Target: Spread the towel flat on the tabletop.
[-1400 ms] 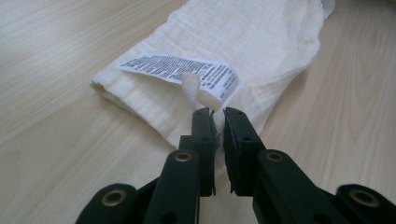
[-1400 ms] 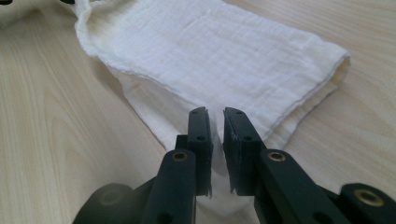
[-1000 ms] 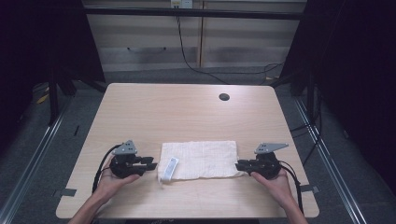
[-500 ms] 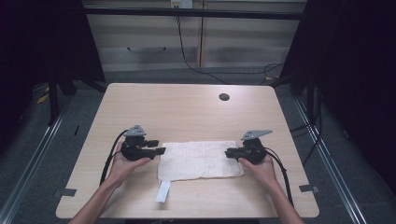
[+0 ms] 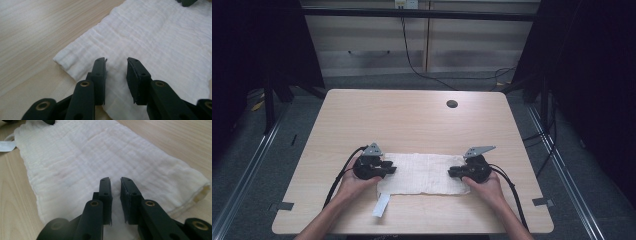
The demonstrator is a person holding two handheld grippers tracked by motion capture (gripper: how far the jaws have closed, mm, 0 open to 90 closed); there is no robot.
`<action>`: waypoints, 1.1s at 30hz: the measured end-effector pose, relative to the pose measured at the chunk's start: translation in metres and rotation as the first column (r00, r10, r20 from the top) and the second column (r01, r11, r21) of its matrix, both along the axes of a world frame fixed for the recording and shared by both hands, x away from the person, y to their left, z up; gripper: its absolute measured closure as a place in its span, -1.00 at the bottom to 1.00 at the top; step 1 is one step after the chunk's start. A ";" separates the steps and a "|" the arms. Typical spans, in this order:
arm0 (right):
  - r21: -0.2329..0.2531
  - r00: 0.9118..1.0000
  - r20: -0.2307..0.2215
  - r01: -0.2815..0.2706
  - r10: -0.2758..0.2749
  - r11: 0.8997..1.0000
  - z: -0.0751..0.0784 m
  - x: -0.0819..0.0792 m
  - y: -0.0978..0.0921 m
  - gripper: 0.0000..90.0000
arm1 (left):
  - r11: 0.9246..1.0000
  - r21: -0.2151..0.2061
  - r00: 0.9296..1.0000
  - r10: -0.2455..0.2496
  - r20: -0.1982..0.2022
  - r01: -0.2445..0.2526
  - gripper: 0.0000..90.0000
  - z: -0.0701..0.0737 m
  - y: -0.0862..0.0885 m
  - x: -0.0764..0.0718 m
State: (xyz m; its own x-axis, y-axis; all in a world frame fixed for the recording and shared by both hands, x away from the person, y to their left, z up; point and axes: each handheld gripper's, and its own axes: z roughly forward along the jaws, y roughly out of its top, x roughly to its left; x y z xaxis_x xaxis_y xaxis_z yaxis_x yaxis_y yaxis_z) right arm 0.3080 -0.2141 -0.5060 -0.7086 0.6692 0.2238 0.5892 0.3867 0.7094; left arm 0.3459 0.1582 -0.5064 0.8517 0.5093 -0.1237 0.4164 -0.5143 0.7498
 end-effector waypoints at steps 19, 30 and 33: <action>0.017 1.000 -0.015 -0.006 0.006 1.000 0.008 -0.022 0.008 0.58 | 0.999 0.005 0.999 -0.047 0.007 0.047 0.18 0.001 0.017 -0.041; 0.028 0.992 0.002 0.124 -0.124 0.992 0.021 0.016 -0.019 0.36 | 0.998 -0.049 0.997 -0.051 -0.063 0.048 0.03 0.000 0.021 -0.035; 0.024 0.992 -0.031 0.120 -0.119 0.993 0.012 0.024 -0.021 0.31 | 0.998 -0.026 0.997 -0.062 -0.041 0.061 0.04 0.001 0.019 -0.037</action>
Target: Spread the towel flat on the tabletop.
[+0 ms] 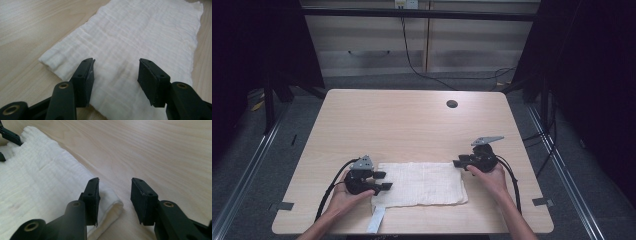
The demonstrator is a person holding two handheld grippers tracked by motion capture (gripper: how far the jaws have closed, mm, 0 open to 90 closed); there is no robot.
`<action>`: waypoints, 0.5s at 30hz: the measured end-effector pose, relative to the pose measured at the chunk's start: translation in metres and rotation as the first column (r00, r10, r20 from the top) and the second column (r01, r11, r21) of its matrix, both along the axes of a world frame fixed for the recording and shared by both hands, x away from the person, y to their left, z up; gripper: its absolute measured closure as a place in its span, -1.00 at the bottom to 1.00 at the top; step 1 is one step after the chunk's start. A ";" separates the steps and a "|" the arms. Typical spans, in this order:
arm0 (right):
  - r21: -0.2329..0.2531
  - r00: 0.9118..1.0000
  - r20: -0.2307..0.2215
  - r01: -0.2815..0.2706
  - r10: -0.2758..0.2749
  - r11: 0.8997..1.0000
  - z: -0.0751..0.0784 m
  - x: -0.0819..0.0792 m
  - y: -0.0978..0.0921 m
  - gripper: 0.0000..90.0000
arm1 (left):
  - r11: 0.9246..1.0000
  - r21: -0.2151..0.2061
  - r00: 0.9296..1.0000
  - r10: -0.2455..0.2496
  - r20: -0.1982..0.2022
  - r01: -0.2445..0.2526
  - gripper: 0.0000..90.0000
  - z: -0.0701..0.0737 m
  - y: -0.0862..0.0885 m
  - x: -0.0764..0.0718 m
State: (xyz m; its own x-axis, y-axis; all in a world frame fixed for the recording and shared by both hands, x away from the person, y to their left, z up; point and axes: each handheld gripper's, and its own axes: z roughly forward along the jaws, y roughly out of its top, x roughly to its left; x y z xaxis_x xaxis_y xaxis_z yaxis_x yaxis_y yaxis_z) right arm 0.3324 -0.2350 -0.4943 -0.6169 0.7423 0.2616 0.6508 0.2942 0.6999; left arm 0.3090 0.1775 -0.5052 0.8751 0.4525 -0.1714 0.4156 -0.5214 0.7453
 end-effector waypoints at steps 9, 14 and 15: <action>-0.008 1.000 -0.020 -0.018 0.018 1.000 -0.006 0.004 0.003 0.30 | 1.000 0.010 1.000 0.013 0.008 -0.013 0.10 0.000 0.000 0.000; -0.011 1.000 -0.011 -0.014 0.014 1.000 -0.007 0.004 0.001 0.34 | 1.000 0.008 1.000 0.008 -0.008 -0.008 0.11 0.001 0.000 0.002; -0.014 1.000 -0.009 -0.017 0.017 1.000 -0.007 0.004 0.001 0.36 | 1.000 0.011 1.000 0.008 -0.017 -0.008 0.08 0.002 0.000 0.003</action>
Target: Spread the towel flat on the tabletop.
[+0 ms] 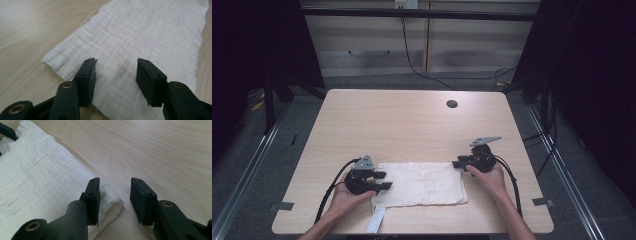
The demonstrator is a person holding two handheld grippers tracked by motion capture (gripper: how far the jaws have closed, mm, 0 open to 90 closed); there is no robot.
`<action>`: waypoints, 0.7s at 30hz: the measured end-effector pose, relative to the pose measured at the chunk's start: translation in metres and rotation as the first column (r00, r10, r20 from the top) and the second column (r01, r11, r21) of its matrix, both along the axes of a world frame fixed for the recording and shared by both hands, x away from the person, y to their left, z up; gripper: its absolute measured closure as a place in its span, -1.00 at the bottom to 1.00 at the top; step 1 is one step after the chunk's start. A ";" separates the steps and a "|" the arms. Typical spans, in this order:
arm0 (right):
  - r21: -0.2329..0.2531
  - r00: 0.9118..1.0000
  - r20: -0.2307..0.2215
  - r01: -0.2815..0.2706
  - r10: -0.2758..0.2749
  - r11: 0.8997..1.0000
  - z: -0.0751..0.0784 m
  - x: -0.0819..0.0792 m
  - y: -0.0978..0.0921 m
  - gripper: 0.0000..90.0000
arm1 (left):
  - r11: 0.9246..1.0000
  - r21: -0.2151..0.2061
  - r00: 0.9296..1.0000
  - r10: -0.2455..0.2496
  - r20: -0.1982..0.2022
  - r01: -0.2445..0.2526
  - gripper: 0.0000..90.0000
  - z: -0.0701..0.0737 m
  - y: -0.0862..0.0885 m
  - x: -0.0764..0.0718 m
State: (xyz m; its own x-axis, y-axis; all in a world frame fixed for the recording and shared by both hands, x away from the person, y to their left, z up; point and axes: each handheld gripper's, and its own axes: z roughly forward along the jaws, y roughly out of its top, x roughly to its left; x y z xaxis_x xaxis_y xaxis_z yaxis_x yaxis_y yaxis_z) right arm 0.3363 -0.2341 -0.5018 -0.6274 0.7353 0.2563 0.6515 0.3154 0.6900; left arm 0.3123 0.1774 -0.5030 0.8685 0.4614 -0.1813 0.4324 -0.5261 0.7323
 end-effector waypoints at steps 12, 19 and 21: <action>-0.021 1.000 -0.005 -0.019 0.019 1.000 -0.002 -0.002 0.004 0.78 | 0.992 -0.086 0.995 0.095 -0.019 -0.097 -0.34 0.028 0.018 0.023; -0.021 1.000 -0.009 -0.027 0.026 0.999 -0.003 -0.002 0.006 0.91 | 0.985 -0.081 0.988 0.153 0.004 -0.152 -0.12 0.033 0.018 0.050; -0.018 1.000 -0.008 -0.026 0.026 0.999 -0.003 -0.002 0.006 0.91 | 0.980 -0.087 0.984 0.177 -0.015 -0.178 -0.15 0.028 0.019 0.059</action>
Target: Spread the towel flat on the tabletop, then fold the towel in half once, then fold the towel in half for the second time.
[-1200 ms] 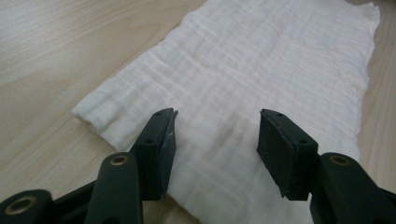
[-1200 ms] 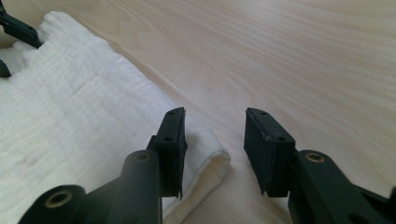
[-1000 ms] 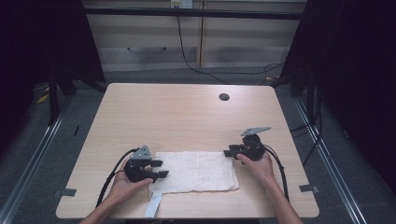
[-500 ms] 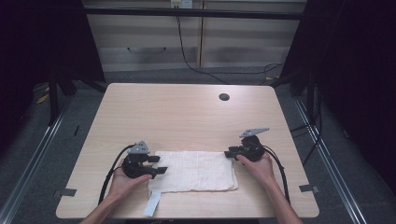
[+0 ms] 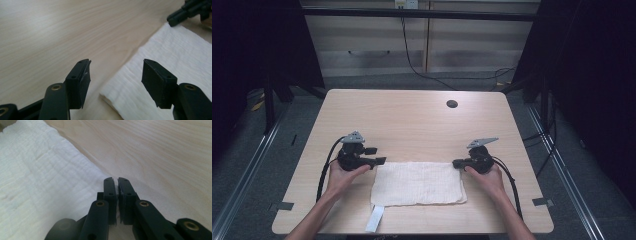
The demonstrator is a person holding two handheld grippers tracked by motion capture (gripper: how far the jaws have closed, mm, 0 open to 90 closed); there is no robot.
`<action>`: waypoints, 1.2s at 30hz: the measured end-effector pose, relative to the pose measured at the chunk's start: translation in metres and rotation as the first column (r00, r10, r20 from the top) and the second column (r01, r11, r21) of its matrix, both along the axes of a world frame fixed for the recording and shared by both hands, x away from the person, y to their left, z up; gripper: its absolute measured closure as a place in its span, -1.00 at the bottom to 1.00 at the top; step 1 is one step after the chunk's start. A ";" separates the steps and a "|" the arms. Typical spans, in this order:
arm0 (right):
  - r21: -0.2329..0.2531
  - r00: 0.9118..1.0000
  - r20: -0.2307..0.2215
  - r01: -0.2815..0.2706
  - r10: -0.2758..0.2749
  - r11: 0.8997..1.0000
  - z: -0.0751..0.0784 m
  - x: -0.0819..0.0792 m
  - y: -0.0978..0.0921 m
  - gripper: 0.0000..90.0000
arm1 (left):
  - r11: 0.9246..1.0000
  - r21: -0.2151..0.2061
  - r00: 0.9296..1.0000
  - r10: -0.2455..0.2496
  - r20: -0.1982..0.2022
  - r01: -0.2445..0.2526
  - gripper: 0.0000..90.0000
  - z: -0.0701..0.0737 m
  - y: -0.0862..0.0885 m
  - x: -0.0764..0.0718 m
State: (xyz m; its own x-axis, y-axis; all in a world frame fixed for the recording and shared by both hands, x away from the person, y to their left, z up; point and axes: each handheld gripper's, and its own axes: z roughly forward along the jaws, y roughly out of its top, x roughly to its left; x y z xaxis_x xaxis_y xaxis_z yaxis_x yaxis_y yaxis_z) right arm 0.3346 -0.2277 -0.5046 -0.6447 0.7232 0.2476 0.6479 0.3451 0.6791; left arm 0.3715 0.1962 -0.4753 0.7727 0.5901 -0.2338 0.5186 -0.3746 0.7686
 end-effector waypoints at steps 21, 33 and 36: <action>0.008 1.000 0.004 0.003 -0.003 1.000 -0.001 0.001 0.001 0.91 | 0.988 0.079 0.991 -0.130 -0.031 0.132 0.36 -0.029 -0.012 0.000; 0.013 1.000 0.017 0.004 -0.005 1.000 0.001 0.000 0.001 0.91 | 0.986 0.070 0.988 -0.150 -0.021 0.151 0.93 -0.029 -0.013 -0.005; 0.030 0.999 0.035 0.005 -0.006 1.000 0.006 -0.002 0.000 0.92 | 0.989 0.050 0.990 -0.142 -0.018 0.142 0.94 -0.025 -0.011 -0.005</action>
State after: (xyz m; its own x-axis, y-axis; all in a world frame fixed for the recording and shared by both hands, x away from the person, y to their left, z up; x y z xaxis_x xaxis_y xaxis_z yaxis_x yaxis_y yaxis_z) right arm 0.3327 -0.2275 -0.4989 -0.6495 0.7194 0.2462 0.6250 0.3208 0.7116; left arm 0.3661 0.1849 -0.5008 0.8463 0.4860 -0.2181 0.4684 -0.4839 0.7392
